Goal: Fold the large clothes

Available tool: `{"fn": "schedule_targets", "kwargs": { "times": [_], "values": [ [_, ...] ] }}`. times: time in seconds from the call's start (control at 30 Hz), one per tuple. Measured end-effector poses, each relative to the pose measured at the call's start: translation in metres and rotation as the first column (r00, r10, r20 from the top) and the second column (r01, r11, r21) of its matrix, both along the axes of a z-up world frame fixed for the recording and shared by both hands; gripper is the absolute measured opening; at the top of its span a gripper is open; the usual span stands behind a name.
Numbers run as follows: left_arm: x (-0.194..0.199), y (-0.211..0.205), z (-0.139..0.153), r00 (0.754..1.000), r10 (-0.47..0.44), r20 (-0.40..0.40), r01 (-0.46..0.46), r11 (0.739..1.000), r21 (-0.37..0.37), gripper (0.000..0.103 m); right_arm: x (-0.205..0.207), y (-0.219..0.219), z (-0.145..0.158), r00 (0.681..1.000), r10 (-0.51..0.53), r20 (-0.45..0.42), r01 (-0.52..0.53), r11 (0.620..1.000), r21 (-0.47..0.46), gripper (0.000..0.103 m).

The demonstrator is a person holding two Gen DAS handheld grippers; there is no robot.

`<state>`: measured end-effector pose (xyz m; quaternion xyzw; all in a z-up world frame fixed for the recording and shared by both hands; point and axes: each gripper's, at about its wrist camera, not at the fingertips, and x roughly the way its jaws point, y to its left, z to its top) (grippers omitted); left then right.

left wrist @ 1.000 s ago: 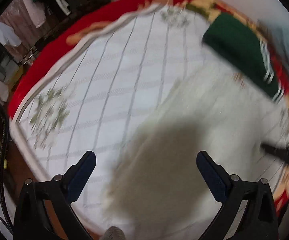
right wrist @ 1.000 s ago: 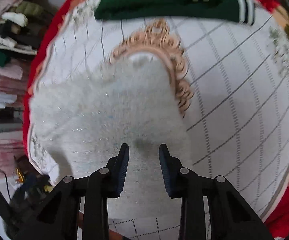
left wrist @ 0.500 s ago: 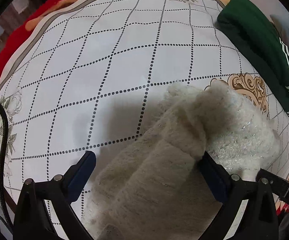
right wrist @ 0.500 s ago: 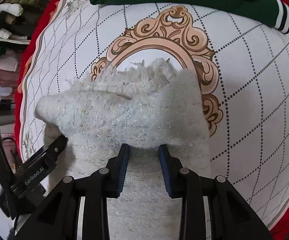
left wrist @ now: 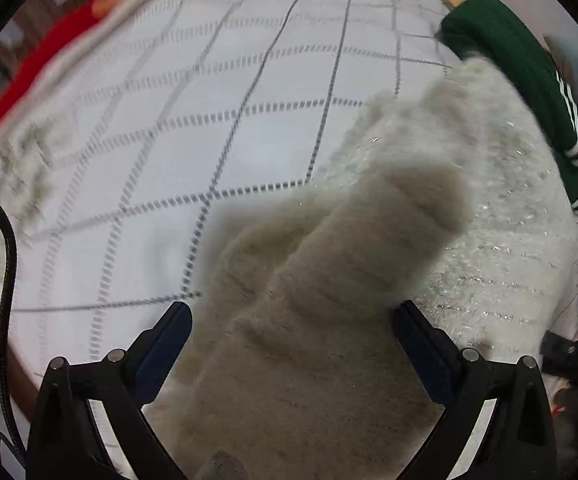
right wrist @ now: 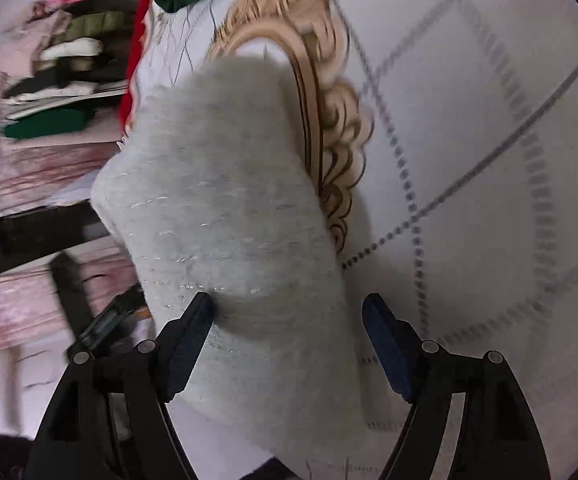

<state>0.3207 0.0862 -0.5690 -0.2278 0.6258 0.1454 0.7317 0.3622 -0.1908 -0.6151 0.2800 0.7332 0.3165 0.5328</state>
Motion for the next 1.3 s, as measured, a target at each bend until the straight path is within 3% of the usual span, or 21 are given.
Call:
{"fn": "schedule_targets", "kwargs": {
  "times": [0.07,0.17,0.27,0.4,0.53,0.6,0.67,0.73,0.8,0.87,0.93,1.0,1.07,1.17,1.3],
  "values": [
    [0.000,0.011,-0.007,1.000,0.023,0.002,-0.023,0.998,-0.066,0.103,0.002,0.006,-0.022,0.998,-0.045,-0.048,0.051,0.988,0.147,0.079],
    [0.001,0.016,-0.010,1.000,-0.002,0.009,0.003,0.997,-0.075,0.103,0.008,0.024,-0.028,0.998,-0.056,-0.040,0.063,0.975,0.215,0.079],
    [0.002,0.024,-0.011,1.000,-0.001,0.012,0.001,0.998,-0.059,0.103,0.007,0.043,-0.022,0.997,-0.069,-0.028,0.073,0.974,0.215,0.079],
    [0.001,0.031,-0.004,1.000,0.011,0.011,-0.011,0.999,-0.053,0.103,0.000,0.037,-0.001,0.994,-0.106,-0.029,0.110,0.969,0.221,0.057],
    [-0.022,0.034,0.033,0.998,0.026,0.050,-0.025,1.000,-0.015,0.103,-0.028,0.014,0.024,0.980,-0.194,-0.046,0.199,0.960,0.196,0.053],
    [-0.047,0.039,0.054,0.994,0.074,0.084,-0.074,0.997,0.002,0.103,-0.046,-0.009,0.031,0.969,-0.239,-0.064,0.247,0.953,0.173,0.053],
    [-0.076,0.042,0.063,0.986,0.142,0.093,-0.140,0.990,-0.025,0.103,-0.061,-0.019,0.031,0.967,-0.247,-0.058,0.253,0.956,0.145,0.058],
    [-0.094,0.043,0.056,0.977,0.203,0.067,-0.199,0.978,-0.067,0.103,-0.077,-0.029,0.029,0.974,-0.225,-0.026,0.226,0.971,0.079,0.077],
    [-0.100,0.043,0.037,0.963,0.267,0.030,-0.260,0.954,-0.150,0.103,-0.081,-0.031,0.025,0.973,-0.230,-0.021,0.231,0.972,0.040,0.085],
    [-0.105,0.043,0.021,0.944,0.331,0.014,-0.317,0.916,-0.245,0.103,-0.080,-0.031,0.019,0.969,-0.245,-0.042,0.247,0.967,0.055,0.087],
    [-0.102,0.039,0.005,0.934,0.358,0.009,-0.340,0.895,-0.290,0.101,-0.078,-0.024,0.019,0.972,-0.232,-0.033,0.234,0.970,0.072,0.087],
    [-0.096,0.034,-0.005,0.924,0.381,0.035,-0.349,0.878,-0.327,0.092,-0.076,-0.017,0.014,0.974,-0.223,-0.030,0.225,0.971,0.080,0.085],
    [-0.087,0.029,-0.004,0.917,0.387,0.092,-0.336,0.877,-0.344,0.049,-0.074,-0.011,0.012,0.971,-0.236,-0.035,0.238,0.967,0.095,0.075],
    [-0.077,0.020,0.026,0.929,0.327,0.173,-0.271,0.920,-0.285,0.020,-0.072,-0.009,0.018,0.970,-0.242,-0.022,0.242,0.963,0.115,0.061],
    [-0.075,0.022,0.050,0.928,0.290,0.236,-0.222,0.936,-0.274,0.015,-0.061,-0.004,0.031,0.961,-0.273,-0.035,0.275,0.942,0.192,0.053]
  ]
}}
